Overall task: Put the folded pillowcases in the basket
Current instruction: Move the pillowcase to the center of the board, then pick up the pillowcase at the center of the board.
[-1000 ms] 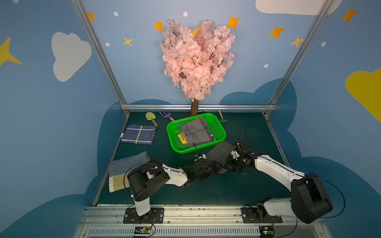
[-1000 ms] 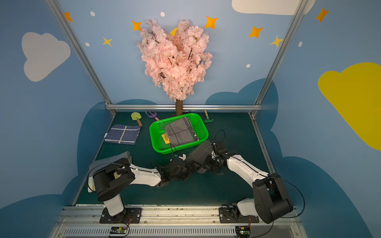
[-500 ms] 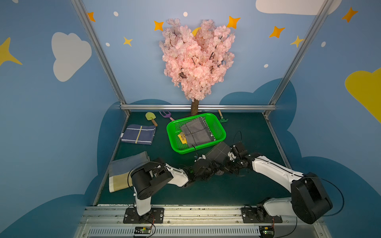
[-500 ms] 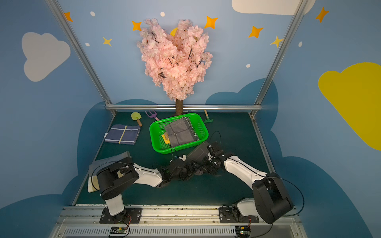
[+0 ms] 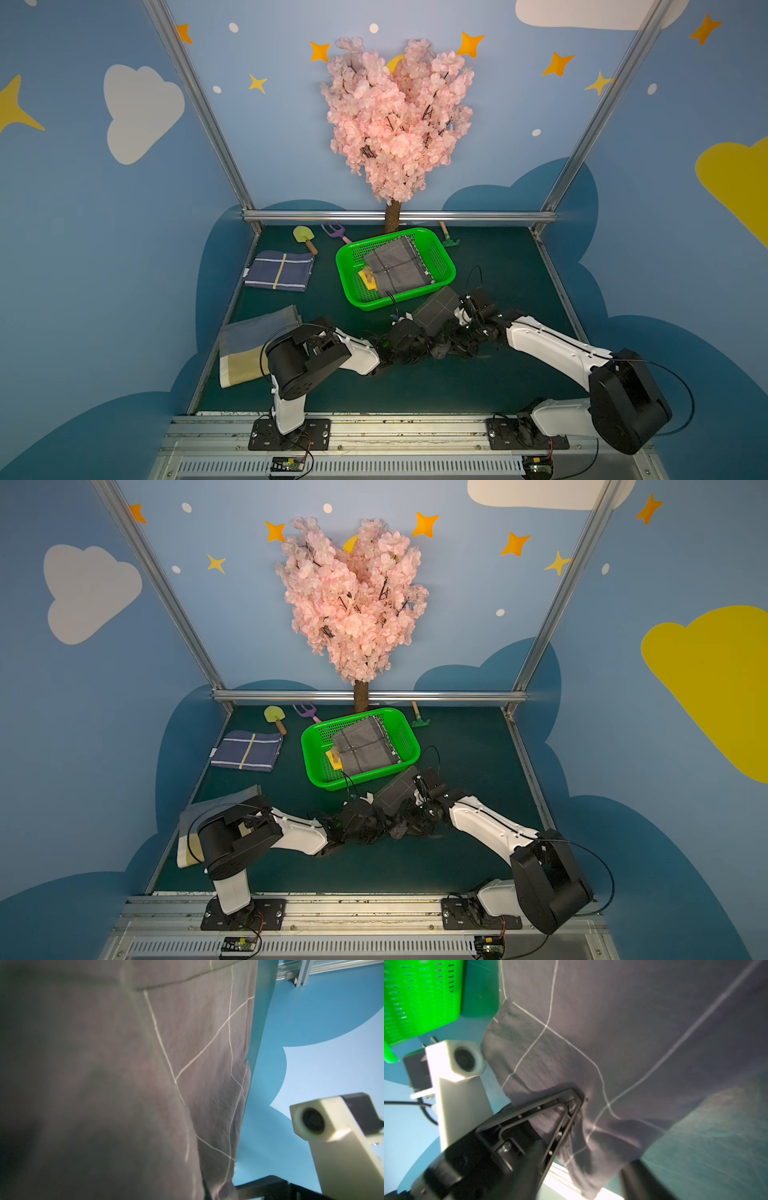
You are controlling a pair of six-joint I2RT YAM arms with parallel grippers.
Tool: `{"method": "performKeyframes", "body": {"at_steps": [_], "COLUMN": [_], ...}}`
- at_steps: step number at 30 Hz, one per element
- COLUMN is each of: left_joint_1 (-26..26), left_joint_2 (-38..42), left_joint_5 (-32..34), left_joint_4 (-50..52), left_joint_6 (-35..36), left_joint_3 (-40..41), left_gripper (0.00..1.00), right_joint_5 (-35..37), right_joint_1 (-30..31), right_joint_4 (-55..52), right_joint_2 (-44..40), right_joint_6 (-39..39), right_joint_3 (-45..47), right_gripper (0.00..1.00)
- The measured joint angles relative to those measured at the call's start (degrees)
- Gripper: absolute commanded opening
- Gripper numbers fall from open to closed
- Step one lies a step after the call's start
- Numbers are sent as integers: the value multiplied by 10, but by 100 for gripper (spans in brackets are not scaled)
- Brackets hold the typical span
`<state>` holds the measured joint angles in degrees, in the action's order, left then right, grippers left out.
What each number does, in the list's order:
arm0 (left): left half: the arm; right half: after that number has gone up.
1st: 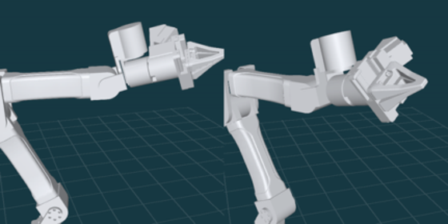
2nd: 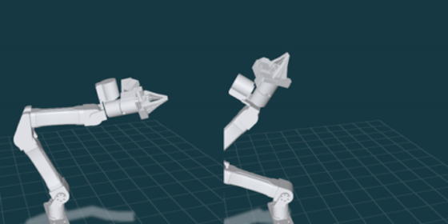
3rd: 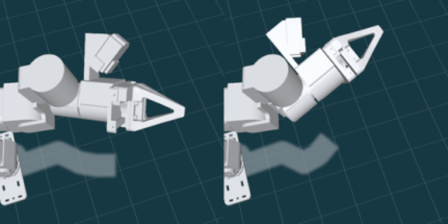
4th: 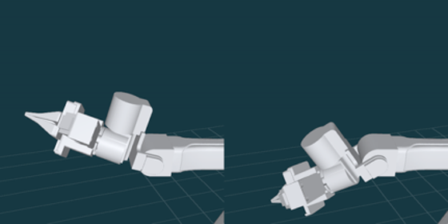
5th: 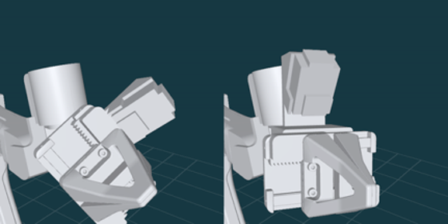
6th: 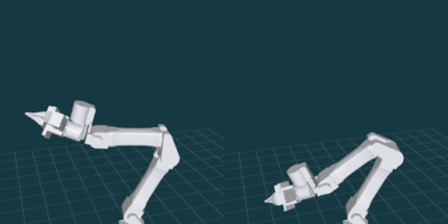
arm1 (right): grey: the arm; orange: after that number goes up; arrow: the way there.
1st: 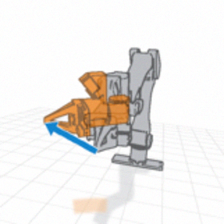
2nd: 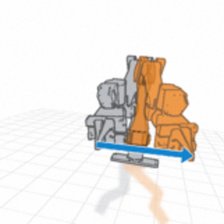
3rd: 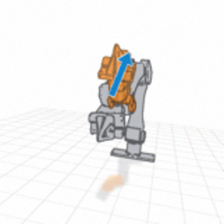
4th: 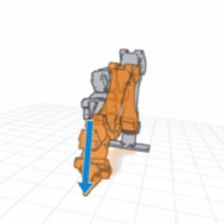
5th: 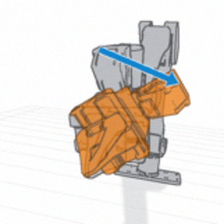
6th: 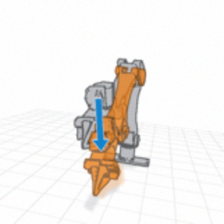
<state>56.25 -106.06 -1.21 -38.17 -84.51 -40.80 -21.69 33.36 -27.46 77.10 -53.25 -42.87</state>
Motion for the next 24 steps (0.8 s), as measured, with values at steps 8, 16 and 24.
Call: {"method": "performKeyframes", "body": {"at_steps": [8, 16, 24], "left_joint_1": [-19, -53, -75], "left_joint_2": [68, 146, 165], "left_joint_5": [-31, -94, -143], "left_joint_4": [61, 354, 501], "left_joint_6": [37, 205, 312], "left_joint_3": [35, -65, -65], "left_gripper": [3, 3, 4], "right_joint_5": [9, 41, 4], "right_joint_1": [-78, -183, -198], "right_joint_4": [-104, -160, -211], "right_joint_2": [-42, -47, 164], "right_joint_6": [76, 210, 330], "right_joint_3": [-87, -169, -230], "right_gripper": [93, 93, 86]}}
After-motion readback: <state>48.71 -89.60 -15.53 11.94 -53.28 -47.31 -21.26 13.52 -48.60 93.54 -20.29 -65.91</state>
